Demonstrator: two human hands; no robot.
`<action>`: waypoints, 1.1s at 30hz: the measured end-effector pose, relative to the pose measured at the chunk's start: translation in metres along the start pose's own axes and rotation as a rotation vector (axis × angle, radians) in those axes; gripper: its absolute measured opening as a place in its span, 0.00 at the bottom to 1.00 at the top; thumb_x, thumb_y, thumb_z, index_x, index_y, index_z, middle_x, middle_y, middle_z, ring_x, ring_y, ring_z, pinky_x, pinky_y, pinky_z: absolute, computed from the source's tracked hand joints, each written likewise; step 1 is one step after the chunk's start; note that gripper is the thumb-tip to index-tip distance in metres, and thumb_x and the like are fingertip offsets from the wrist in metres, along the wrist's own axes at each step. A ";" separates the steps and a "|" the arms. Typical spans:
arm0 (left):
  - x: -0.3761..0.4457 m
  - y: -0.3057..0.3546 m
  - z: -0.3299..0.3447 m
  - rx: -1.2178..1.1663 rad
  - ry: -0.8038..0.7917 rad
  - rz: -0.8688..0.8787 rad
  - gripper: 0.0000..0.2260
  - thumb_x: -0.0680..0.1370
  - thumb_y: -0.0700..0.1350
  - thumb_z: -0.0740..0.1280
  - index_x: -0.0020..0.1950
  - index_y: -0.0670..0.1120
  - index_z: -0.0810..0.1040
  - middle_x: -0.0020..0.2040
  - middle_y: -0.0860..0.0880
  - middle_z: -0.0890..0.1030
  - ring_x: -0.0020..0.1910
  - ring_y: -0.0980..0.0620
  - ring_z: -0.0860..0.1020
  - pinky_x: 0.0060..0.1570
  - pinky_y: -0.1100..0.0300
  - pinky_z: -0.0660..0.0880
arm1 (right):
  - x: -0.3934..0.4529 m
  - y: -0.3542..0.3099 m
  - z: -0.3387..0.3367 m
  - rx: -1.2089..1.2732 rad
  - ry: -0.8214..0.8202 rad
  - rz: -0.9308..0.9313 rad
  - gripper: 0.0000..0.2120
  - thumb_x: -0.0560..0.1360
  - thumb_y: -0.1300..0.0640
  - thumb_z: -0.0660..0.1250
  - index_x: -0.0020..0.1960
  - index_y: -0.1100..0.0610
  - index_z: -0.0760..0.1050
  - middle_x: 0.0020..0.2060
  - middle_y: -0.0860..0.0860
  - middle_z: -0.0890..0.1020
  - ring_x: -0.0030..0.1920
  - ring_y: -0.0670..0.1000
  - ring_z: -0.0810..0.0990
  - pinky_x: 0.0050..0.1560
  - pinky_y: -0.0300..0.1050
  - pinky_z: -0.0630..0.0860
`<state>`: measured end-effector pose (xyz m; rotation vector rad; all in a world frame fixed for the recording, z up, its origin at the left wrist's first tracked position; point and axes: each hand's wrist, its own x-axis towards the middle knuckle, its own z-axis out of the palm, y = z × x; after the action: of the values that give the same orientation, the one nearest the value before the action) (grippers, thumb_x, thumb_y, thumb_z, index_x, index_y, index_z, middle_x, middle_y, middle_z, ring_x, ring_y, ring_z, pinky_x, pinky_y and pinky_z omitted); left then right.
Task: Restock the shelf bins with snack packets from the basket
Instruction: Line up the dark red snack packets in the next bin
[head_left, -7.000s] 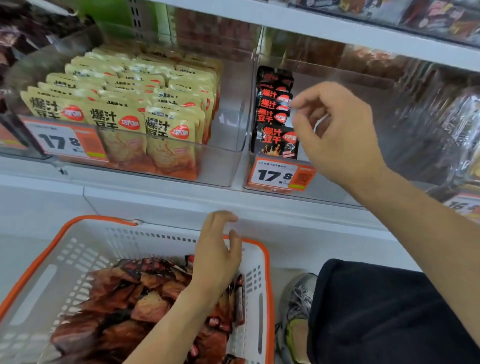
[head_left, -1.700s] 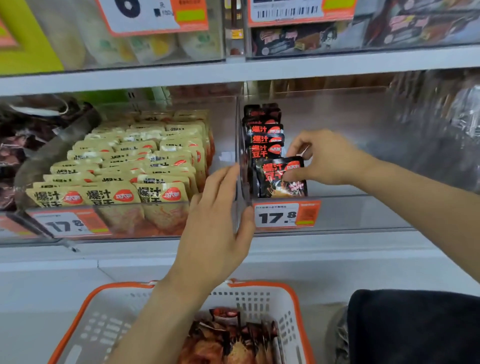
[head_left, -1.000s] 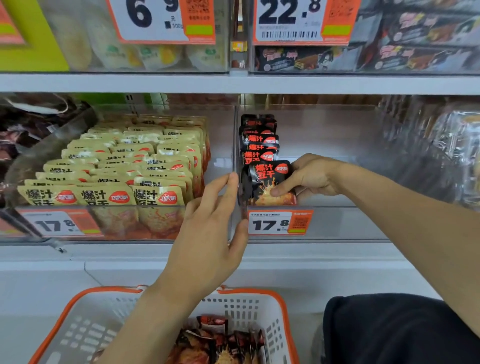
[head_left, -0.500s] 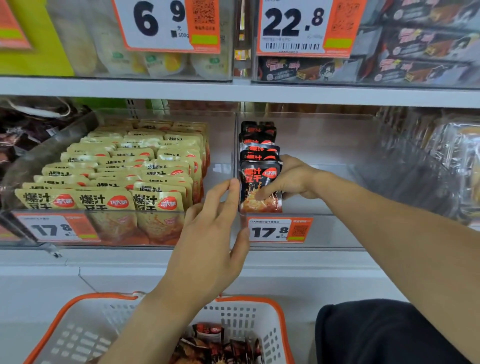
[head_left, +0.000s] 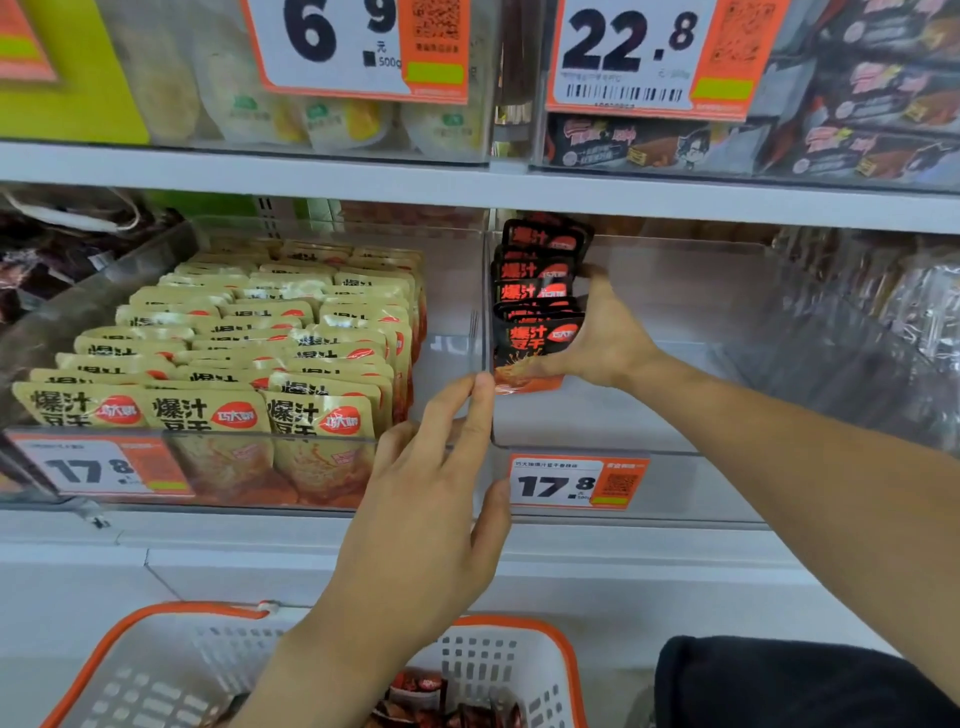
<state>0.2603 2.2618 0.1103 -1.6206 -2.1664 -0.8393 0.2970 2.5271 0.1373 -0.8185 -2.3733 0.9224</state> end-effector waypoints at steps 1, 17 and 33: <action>0.000 -0.001 0.000 0.003 0.005 0.002 0.30 0.79 0.52 0.58 0.79 0.41 0.61 0.73 0.47 0.66 0.56 0.52 0.69 0.59 0.57 0.63 | 0.000 0.002 0.000 0.005 -0.006 -0.018 0.61 0.54 0.52 0.87 0.76 0.50 0.52 0.59 0.44 0.72 0.62 0.49 0.73 0.66 0.46 0.71; 0.000 0.001 0.002 0.010 -0.008 -0.014 0.31 0.78 0.52 0.58 0.79 0.42 0.59 0.73 0.48 0.66 0.61 0.52 0.69 0.62 0.57 0.61 | 0.010 -0.002 -0.015 -0.190 -0.078 -0.197 0.71 0.47 0.44 0.87 0.80 0.47 0.51 0.79 0.47 0.46 0.79 0.49 0.49 0.77 0.42 0.50; 0.000 0.000 0.005 0.007 0.020 -0.010 0.30 0.78 0.51 0.59 0.79 0.40 0.61 0.72 0.46 0.69 0.62 0.51 0.69 0.61 0.58 0.61 | 0.027 -0.010 -0.024 -0.442 -0.213 -0.264 0.75 0.48 0.44 0.87 0.81 0.45 0.41 0.80 0.48 0.45 0.80 0.49 0.45 0.76 0.44 0.52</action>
<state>0.2607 2.2650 0.1068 -1.5928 -2.1631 -0.8466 0.2883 2.5497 0.1655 -0.5546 -2.8396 0.3975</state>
